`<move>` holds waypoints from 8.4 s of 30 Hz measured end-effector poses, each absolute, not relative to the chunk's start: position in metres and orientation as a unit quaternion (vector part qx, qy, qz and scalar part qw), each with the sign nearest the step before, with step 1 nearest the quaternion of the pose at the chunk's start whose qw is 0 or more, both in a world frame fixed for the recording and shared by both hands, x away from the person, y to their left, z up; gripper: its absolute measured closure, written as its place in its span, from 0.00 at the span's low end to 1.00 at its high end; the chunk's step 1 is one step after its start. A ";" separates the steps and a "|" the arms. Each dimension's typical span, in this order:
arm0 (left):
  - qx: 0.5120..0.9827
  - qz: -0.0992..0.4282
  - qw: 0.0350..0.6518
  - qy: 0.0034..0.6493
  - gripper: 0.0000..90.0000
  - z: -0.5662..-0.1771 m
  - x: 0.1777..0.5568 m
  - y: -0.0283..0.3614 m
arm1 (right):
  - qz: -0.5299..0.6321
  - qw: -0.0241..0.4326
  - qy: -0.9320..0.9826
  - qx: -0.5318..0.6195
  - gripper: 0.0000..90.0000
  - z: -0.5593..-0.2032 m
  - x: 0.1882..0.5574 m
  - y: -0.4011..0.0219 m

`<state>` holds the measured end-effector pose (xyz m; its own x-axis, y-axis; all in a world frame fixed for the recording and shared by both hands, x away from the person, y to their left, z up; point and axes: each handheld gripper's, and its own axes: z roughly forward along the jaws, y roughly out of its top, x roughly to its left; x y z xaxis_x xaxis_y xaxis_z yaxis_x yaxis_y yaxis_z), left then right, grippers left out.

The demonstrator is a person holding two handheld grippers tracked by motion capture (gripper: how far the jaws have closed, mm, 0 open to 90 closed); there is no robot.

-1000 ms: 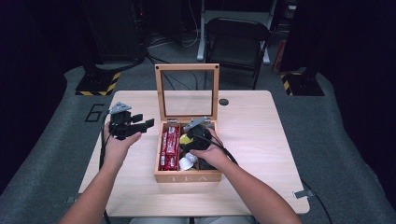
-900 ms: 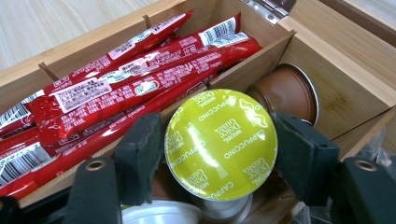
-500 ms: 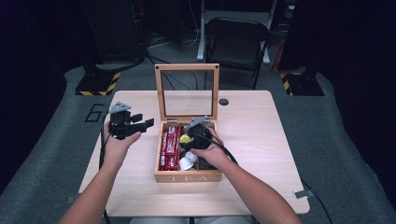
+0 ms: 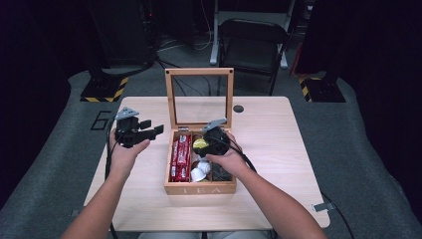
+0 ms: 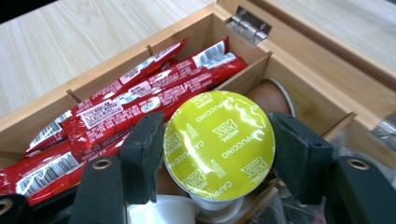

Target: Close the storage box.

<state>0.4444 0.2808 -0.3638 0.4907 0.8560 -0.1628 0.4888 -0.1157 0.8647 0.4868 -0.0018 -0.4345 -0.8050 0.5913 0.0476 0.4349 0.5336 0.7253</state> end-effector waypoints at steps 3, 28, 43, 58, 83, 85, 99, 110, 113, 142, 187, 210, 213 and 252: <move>0.720 0.194 0.474 0.467 0.45 -0.364 0.444 0.281 | 0.389 0.104 0.867 0.294 0.42 -0.429 0.488 -0.007; 0.724 0.195 0.468 0.468 0.45 -0.363 0.446 0.278 | 0.392 0.145 0.833 0.362 0.42 -0.412 0.495 -0.082; 0.722 0.197 0.467 0.471 0.45 -0.363 0.445 0.280 | 0.373 0.168 0.819 0.402 0.42 -0.423 0.489 -0.128; 0.721 0.198 0.467 0.473 0.45 -0.364 0.446 0.281 | 0.368 0.177 0.797 0.445 0.42 -0.442 0.488 -0.157; 0.721 0.198 0.467 0.472 0.45 -0.365 0.445 0.281 | 0.342 0.178 0.776 0.499 0.42 -0.478 0.480 -0.189; 0.722 0.197 0.466 0.472 0.45 -0.365 0.445 0.281 | 0.339 0.177 0.776 0.502 0.42 -0.481 0.480 -0.191; 0.721 0.197 0.465 0.474 0.45 -0.366 0.444 0.282 | 0.336 0.168 0.769 0.518 0.41 -0.490 0.482 -0.199; 0.720 0.197 0.466 0.474 0.45 -0.366 0.444 0.282 | 0.340 0.163 0.763 0.525 0.39 -0.490 0.484 -0.201; 0.721 0.198 0.466 0.474 0.45 -0.366 0.444 0.282 | 0.340 0.162 0.762 0.527 0.39 -0.490 0.485 -0.201; 0.720 0.198 0.466 0.473 0.45 -0.364 0.444 0.282 | 0.365 0.191 0.776 0.478 0.40 -0.442 0.487 -0.175; 0.721 0.199 0.468 0.471 0.45 -0.362 0.446 0.280 | 0.423 0.182 0.785 0.415 0.39 -0.370 0.512 -0.108; 0.723 0.199 0.467 0.469 0.45 -0.360 0.447 0.278 | 0.422 0.181 0.779 0.427 0.40 -0.366 0.530 -0.103; 0.722 0.200 0.467 0.469 0.45 -0.360 0.447 0.278 | 0.422 0.181 0.778 0.429 0.40 -0.367 0.534 -0.103; 0.725 0.195 0.461 0.473 0.45 -0.364 0.450 0.279 | 0.401 0.183 0.780 0.444 0.40 -0.394 0.576 -0.092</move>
